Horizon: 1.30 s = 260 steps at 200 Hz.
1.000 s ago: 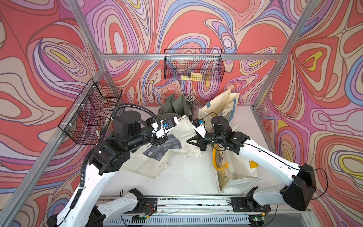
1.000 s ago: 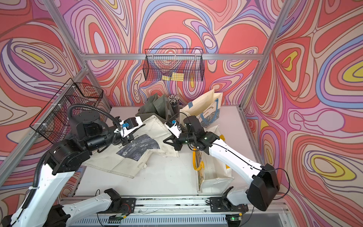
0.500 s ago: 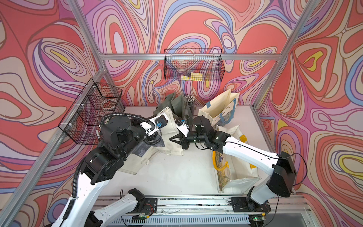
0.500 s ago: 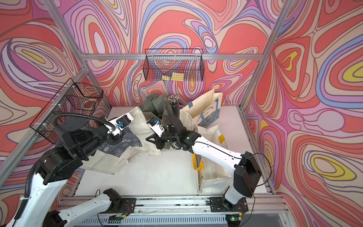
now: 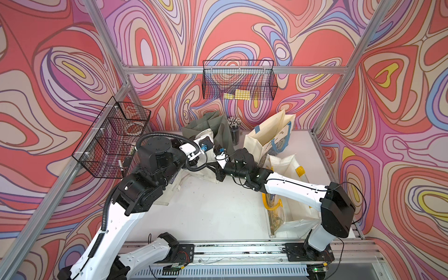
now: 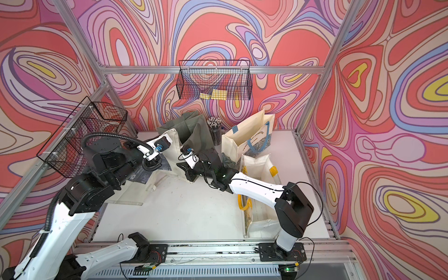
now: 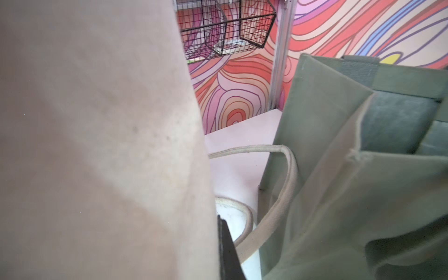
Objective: Put away the canvas bag
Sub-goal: Press the canvas bag at the center of the board.
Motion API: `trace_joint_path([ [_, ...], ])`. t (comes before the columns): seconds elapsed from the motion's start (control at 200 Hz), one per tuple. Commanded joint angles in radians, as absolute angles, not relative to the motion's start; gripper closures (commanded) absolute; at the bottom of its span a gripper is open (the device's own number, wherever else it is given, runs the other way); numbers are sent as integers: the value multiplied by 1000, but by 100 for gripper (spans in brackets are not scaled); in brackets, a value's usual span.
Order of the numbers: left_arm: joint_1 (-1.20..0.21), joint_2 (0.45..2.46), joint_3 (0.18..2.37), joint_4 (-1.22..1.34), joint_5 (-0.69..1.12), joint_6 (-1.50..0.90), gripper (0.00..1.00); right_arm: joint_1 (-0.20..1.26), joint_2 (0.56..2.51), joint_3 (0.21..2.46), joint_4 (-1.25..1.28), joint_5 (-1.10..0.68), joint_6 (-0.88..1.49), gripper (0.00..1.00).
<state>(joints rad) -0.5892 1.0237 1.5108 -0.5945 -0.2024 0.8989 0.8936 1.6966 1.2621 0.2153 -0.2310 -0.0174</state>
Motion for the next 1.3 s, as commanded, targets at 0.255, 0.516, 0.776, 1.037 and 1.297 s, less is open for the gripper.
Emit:
trace_joint_path([
  [0.255,-557,1060,1588,-447,-100,898,100,907,1864,1340,323,-211,-32,100],
  [0.516,-557,945,1504,-561,32,790,100,902,1804,1118,598,-218,-171,100],
  [0.776,-558,804,1359,-624,85,604,94,862,1872,1074,741,-256,-131,100],
  [1.037,-557,762,1334,-690,122,516,71,850,1950,1106,785,-286,-144,100],
  [1.297,-557,748,1338,-658,-22,346,43,831,1956,1064,834,-302,-141,100],
])
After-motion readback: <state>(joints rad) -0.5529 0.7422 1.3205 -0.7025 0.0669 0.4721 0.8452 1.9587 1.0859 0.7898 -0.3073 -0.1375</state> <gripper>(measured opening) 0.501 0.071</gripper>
